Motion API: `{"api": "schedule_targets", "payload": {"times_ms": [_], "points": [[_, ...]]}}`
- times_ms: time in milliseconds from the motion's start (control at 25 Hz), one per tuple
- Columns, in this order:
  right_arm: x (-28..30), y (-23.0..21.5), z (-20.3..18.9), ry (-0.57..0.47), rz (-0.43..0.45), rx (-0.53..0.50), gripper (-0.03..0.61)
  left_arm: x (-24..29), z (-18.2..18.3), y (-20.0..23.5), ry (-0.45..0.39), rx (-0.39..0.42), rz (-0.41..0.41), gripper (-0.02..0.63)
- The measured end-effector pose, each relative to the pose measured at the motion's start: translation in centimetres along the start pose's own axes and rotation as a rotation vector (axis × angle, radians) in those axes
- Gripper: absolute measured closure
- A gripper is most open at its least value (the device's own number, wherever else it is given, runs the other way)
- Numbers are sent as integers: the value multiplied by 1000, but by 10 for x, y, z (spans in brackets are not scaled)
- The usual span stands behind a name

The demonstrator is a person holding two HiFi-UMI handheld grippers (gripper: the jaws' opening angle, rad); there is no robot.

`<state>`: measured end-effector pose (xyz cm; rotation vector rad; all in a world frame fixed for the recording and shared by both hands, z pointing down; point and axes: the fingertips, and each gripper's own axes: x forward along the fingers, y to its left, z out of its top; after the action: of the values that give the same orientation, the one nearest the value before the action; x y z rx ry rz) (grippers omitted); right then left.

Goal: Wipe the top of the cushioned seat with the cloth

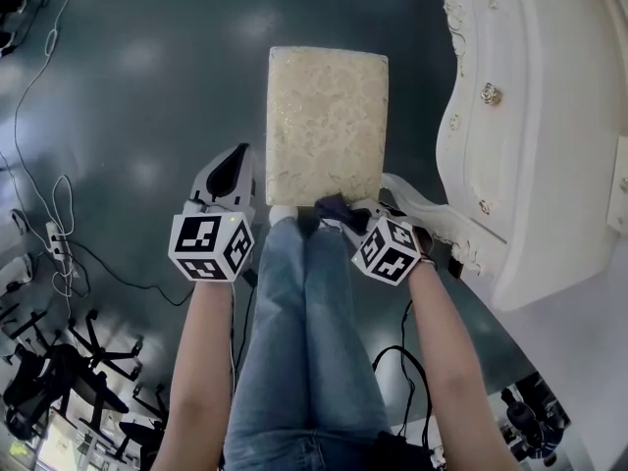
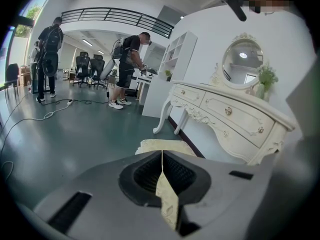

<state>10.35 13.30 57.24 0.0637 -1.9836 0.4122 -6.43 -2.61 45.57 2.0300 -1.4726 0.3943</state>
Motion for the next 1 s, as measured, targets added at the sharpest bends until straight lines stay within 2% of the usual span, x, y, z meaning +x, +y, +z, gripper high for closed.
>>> {"api": "schedule_targets", "payload": {"times_ms": [280,400,720,1000], "points": [[-36,-61,35,-298,-101,482,540,2,15,9,-8,3,5,609],[-47,-89,41,-379,-184,610,540,5,22,12,-15,1,9,609],[-55,-136,68,-427,-305,694,540,13,35,21,-25,-8,19,609],[-61,-199,92,-442,-408,706,540,18,43,39,-27,-21,45,609]]}}
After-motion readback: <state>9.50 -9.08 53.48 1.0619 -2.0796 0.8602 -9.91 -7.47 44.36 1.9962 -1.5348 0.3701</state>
